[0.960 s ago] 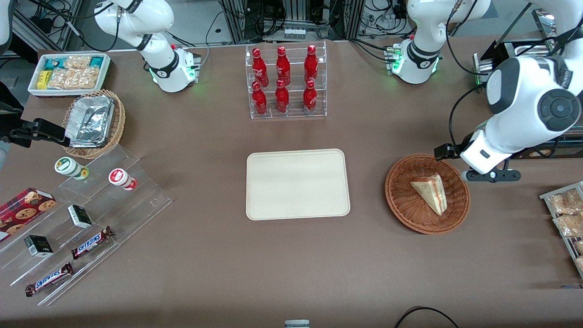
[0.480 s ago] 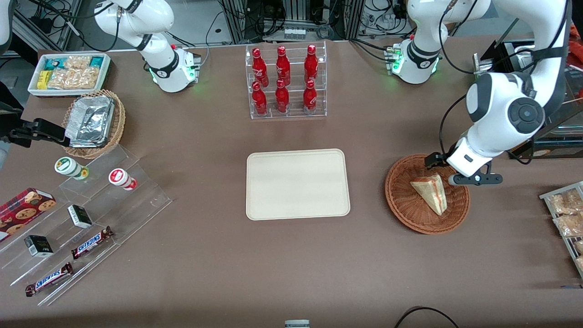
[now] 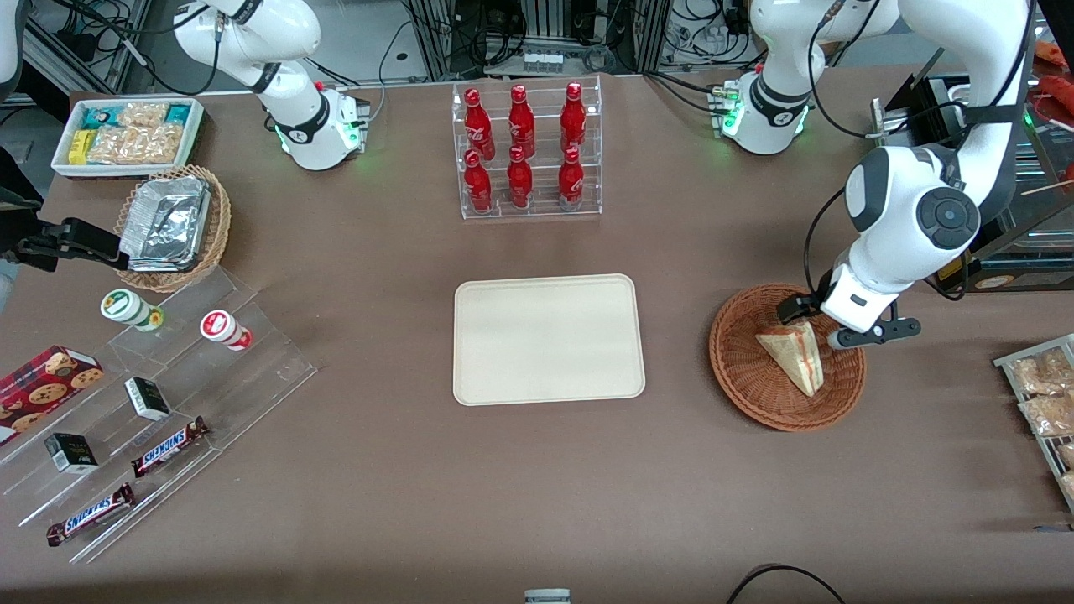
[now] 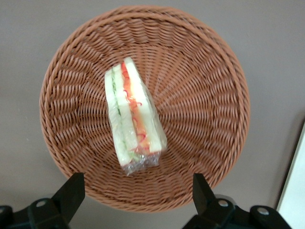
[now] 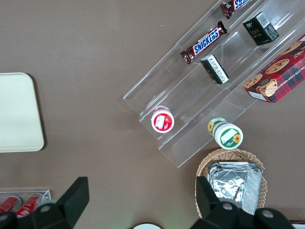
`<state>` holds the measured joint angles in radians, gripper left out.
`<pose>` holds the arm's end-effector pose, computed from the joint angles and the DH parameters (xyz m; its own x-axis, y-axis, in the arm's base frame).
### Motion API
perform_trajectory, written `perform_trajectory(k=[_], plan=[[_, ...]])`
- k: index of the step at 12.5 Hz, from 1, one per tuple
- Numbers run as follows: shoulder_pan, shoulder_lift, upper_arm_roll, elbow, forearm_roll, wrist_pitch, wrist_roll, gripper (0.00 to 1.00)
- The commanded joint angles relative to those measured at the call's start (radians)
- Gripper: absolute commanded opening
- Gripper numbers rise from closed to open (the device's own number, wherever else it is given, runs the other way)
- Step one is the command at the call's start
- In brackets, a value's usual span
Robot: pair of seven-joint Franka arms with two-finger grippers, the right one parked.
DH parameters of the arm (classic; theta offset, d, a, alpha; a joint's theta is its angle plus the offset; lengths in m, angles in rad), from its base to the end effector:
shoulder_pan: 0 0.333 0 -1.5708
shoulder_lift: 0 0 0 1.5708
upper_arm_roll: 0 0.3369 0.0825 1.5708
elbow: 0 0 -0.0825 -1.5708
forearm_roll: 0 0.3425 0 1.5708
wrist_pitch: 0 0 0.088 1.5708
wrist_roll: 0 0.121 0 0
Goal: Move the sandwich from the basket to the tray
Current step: 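Lower the open left gripper and close it on the sandwich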
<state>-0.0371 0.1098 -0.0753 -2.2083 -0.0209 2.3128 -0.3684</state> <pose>0.5103 -0.0577 0.3653 0.9636 0.2671 -0.0134 0.2674 -0.9634 0.0201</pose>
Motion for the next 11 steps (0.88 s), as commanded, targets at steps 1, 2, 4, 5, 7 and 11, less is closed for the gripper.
perform_trajectory(k=[1,2,4,5,7,11], plan=[[-0.009,0.031,-0.003,-0.002,-0.001,0.051,-0.138,1.0],[-0.007,0.03,-0.003,-0.002,-0.001,0.069,-0.202,1.0],[-0.006,0.03,-0.001,-0.002,-0.001,0.073,-0.344,1.0],[-0.006,0.03,-0.001,-0.001,-0.001,0.074,-0.374,1.0],[-0.003,0.044,-0.001,0.001,-0.002,0.085,-0.38,1.0],[-0.003,0.096,0.0,0.009,-0.001,0.114,-0.374,1.0]])
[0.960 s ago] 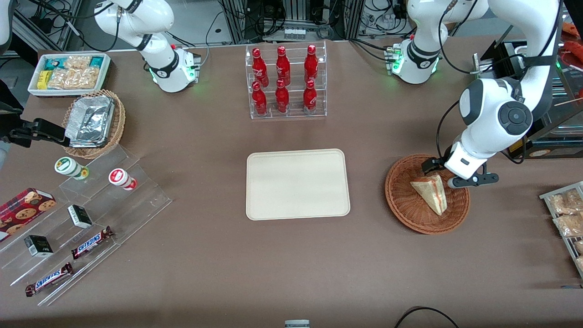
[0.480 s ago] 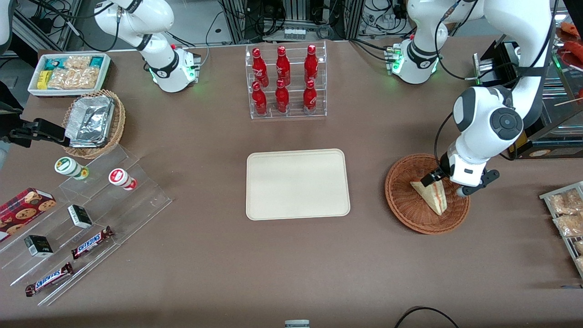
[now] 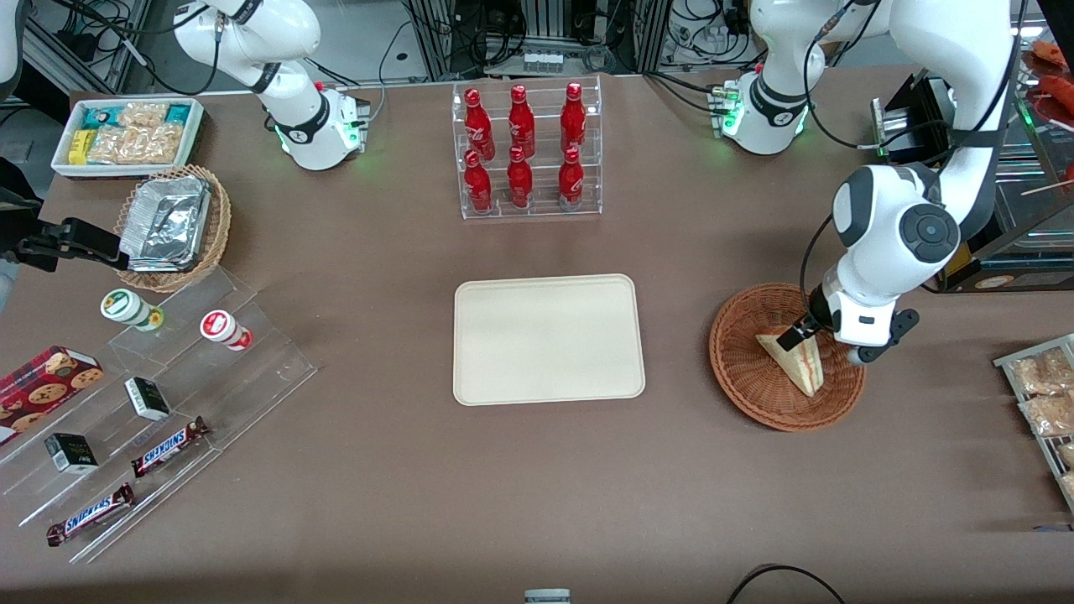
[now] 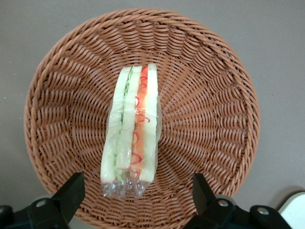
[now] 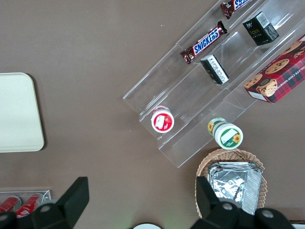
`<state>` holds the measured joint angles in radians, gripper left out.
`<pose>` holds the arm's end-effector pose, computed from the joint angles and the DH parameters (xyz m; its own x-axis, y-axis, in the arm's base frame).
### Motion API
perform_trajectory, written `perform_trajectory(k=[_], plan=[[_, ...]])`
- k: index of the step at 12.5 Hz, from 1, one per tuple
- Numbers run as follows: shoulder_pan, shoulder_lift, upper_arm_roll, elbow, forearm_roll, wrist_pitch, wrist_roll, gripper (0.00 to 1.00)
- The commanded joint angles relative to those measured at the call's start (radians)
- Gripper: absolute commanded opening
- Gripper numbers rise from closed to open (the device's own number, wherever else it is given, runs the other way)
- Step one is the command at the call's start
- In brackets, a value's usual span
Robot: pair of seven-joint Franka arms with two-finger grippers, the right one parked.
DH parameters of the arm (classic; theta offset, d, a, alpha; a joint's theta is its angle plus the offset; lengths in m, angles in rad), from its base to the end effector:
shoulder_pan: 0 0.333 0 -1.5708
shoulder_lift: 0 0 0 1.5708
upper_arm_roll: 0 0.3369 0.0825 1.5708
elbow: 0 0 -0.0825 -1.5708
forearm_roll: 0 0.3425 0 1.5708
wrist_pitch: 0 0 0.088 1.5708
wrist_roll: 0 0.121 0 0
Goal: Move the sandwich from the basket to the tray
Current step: 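Lower the open left gripper and close it on the sandwich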
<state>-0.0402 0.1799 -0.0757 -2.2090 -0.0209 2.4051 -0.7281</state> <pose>0.5223 -0.0604 0.3368 0.8087 0.5882 -0.0063 0.5880 -0.8082 0.0317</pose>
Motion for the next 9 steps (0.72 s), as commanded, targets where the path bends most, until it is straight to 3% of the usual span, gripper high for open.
perform_trajectory(k=[1,7,8,9], plan=[[0.0,0.038,0.001,0.012,-0.001,0.025,-0.014,1.0],[0.005,0.099,0.007,0.037,0.001,0.034,-0.013,1.0],[0.005,0.108,0.007,0.037,0.001,0.034,-0.013,0.95],[0.005,0.116,0.007,0.035,0.002,0.035,-0.013,0.75]])
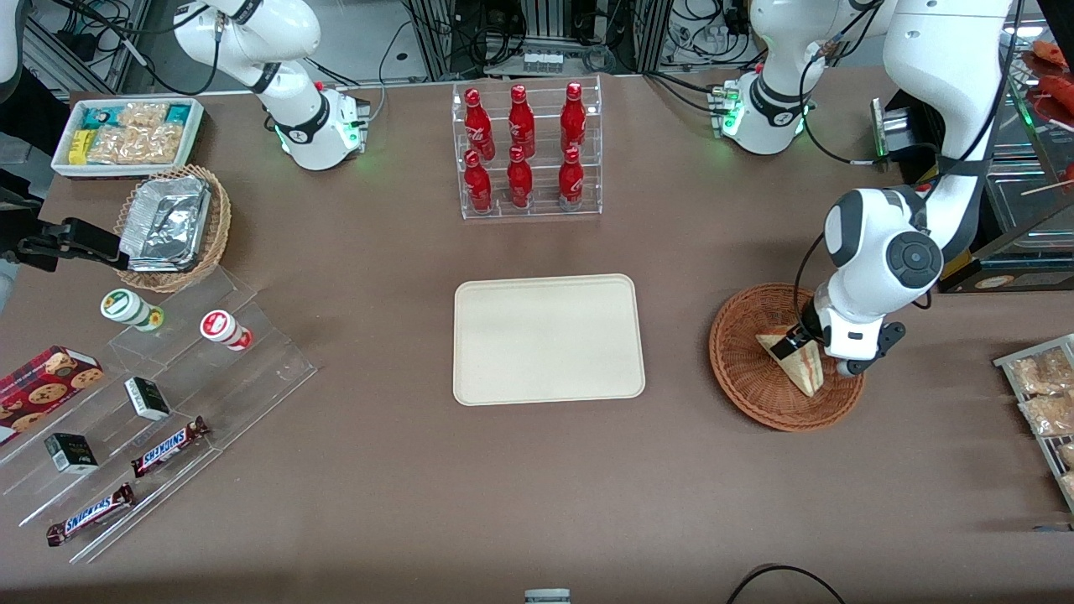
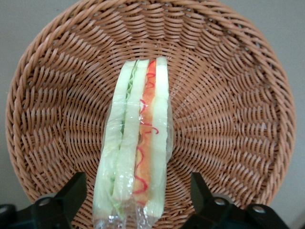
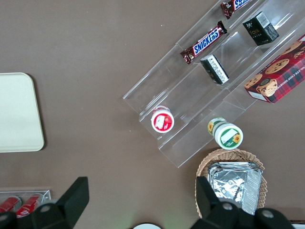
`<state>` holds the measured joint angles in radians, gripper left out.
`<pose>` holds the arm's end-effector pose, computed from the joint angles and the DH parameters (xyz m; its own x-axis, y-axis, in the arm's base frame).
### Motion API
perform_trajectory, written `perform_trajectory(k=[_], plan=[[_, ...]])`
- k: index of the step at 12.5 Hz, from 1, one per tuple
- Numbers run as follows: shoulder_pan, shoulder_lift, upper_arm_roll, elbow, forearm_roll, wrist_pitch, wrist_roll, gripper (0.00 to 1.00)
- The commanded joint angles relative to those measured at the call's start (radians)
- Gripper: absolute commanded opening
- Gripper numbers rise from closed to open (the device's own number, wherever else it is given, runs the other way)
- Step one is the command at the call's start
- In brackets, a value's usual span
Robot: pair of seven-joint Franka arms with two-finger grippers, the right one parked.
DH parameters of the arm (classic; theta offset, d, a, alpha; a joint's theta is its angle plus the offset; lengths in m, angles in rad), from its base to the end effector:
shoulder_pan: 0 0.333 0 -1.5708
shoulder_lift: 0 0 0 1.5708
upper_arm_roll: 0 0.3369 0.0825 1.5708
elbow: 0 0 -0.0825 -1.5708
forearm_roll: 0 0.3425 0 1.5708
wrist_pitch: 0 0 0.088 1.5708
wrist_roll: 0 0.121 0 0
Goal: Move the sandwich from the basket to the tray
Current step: 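Lower the open left gripper and close it on the sandwich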
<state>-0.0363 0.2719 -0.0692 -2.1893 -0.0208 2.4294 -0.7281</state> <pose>0.5308 -0.0558 0.2976 0.8009 0.5972 -0.0446 0.5979 -0.8016 0.0026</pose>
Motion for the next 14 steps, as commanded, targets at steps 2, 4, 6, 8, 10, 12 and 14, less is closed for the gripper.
perform_trajectory(k=[2,4,6,8,10,12,14], plan=[[0.003,0.026,0.0,0.013,0.007,0.008,-0.011,0.04],[0.003,0.009,0.014,0.017,0.007,-0.006,0.001,0.0],[0.003,-0.014,0.02,0.061,0.007,-0.086,0.033,0.0],[0.003,-0.019,0.022,0.156,0.007,-0.243,0.079,0.0],[0.001,-0.022,0.019,0.23,0.027,-0.361,0.082,0.0],[-0.016,-0.014,0.005,0.298,0.035,-0.45,0.082,0.0],[-0.063,-0.013,-0.035,0.318,0.033,-0.458,0.082,0.0]])
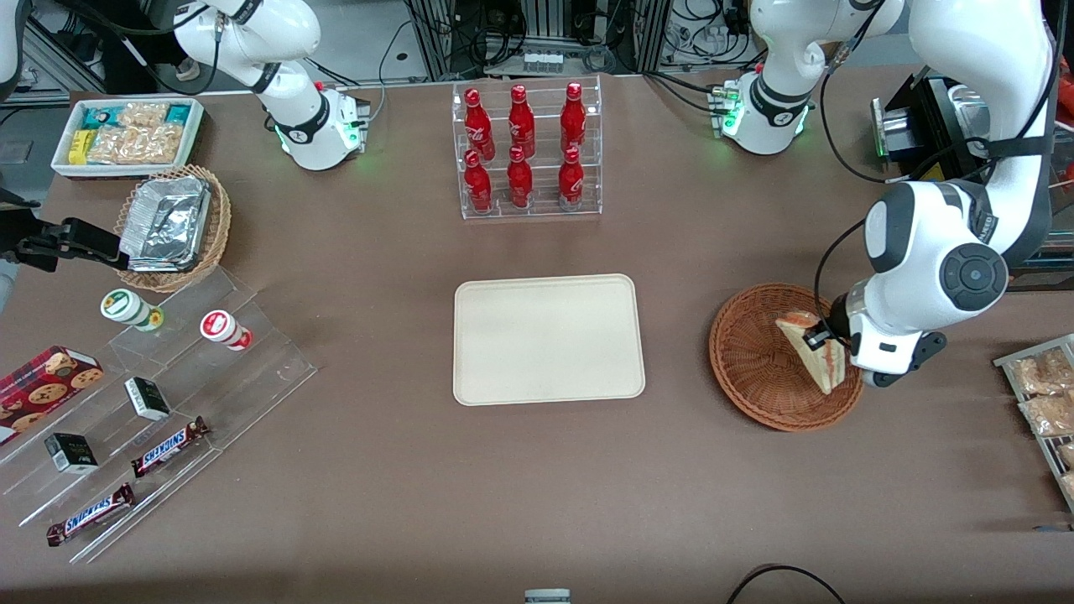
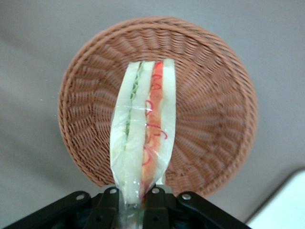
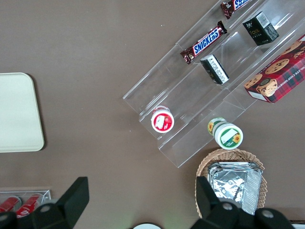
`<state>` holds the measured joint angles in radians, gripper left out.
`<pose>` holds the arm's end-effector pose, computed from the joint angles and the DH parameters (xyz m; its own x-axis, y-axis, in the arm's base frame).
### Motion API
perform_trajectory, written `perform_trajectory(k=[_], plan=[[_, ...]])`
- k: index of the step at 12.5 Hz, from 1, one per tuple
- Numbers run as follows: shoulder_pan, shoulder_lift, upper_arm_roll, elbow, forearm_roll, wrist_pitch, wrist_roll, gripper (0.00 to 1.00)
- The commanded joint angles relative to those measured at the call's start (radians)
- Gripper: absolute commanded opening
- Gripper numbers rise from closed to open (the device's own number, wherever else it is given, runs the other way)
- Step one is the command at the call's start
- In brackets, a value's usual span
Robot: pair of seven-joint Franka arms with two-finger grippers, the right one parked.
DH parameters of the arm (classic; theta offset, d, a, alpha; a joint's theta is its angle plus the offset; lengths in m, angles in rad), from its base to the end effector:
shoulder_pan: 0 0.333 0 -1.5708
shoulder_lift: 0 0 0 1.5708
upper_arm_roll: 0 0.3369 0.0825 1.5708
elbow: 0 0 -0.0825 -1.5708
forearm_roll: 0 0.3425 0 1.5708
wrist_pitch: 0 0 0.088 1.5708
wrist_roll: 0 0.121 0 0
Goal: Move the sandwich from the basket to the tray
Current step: 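Lift the sandwich and carry it over the cream tray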
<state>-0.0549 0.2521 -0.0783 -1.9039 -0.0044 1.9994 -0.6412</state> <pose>0.5583 -0.0727 0.3854 0.8613 0.4889 -0.1383 0.4833 -0.8723 -0.0743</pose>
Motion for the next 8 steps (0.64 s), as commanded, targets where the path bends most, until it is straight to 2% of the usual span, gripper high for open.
perform_trajectory(k=[1,4,6,8], plan=[[-0.075,0.013,-0.037,0.045,0.017,-0.03,-0.005,0.0],[-0.189,0.036,-0.04,0.066,0.017,-0.016,-0.024,0.0],[-0.279,0.088,-0.04,0.121,0.006,-0.017,-0.038,0.0],[-0.359,0.168,-0.04,0.21,0.013,-0.017,-0.127,0.0]])
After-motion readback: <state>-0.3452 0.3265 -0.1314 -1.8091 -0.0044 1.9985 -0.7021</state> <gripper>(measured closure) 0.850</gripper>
